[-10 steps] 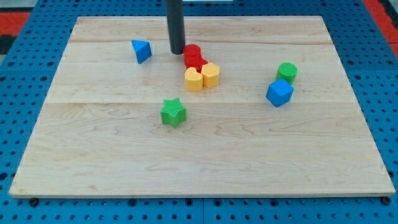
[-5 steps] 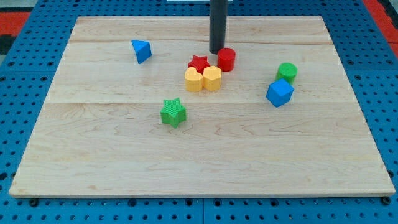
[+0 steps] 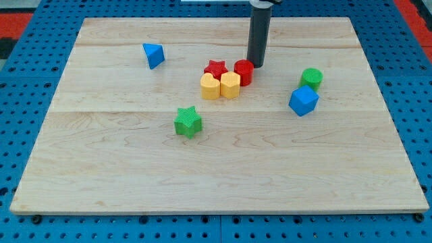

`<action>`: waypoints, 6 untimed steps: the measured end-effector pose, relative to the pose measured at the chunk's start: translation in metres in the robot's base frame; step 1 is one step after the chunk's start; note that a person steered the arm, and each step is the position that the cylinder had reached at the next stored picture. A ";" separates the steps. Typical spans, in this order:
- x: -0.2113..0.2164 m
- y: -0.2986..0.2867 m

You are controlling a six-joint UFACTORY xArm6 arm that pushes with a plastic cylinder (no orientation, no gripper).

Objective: Move red circle towards center

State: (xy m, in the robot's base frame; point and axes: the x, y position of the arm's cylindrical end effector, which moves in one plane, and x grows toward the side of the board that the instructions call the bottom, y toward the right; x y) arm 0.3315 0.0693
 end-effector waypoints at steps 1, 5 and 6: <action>0.000 -0.004; 0.032 0.012; 0.032 0.006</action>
State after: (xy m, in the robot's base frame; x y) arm 0.3631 0.0751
